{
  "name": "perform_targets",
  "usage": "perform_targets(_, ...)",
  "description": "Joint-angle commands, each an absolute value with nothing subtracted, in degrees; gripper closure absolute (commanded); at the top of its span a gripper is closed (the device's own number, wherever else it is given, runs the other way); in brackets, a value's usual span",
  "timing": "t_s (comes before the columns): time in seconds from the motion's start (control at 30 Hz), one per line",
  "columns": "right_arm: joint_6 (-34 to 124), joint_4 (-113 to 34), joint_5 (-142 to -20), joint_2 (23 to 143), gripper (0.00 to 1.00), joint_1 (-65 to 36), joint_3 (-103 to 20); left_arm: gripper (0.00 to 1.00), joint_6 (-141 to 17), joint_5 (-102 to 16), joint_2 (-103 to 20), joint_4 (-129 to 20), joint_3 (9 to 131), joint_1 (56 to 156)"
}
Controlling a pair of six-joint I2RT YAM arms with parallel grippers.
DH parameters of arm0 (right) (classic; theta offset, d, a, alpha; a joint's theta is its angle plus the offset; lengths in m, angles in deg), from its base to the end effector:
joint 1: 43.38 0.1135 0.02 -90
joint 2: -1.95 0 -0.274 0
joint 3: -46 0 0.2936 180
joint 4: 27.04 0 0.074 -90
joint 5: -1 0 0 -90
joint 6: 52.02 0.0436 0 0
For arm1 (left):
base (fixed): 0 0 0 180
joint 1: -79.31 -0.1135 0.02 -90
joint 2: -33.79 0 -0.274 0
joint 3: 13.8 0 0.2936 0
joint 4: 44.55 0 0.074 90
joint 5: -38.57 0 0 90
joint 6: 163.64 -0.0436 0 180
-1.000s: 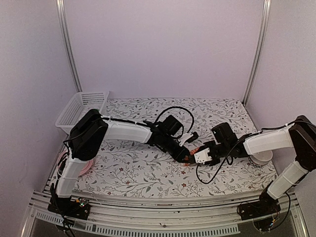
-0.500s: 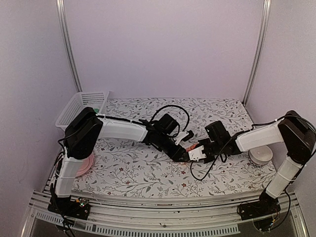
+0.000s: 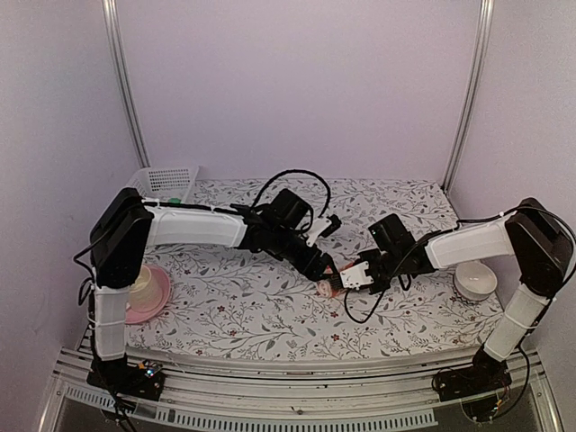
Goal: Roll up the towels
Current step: Roll the towel at the center of the board.
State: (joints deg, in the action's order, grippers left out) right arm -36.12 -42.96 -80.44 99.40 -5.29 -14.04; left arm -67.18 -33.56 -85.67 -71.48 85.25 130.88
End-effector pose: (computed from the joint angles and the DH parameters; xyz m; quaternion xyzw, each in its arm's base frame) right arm 0.2783 0.2264 0.1129 -0.7987 0.5085 -0.0296 0.3202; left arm 0.3054 -0.4064 0.1647 0.4051 0.8281 -0.3008 0.2441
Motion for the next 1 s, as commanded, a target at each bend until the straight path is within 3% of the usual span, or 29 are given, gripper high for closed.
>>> perform_targets(0.0,-35.0,-47.7,-80.7,100.9,0.78,-5.2,-14.4,0.18,-67.6,-28.3,-90.3,-73.5,88.9,128.3)
perform_targets(0.2,-35.1,-47.7,-80.8,100.6,0.78,-5.2,-14.4,0.03,-66.9,-21.4,-94.0,-73.5,90.6,126.1)
perform_targets(0.7,-35.3,-47.2,-81.2,100.5,0.77,-5.2,-14.3,0.03,-69.6,-12.0,-102.4,-80.9,99.2,126.4)
perform_targets(0.97,-35.2,-47.2,-81.5,100.8,0.76,-5.2,-14.5,0.24,-72.8,-14.3,-104.1,-86.2,102.2,128.1)
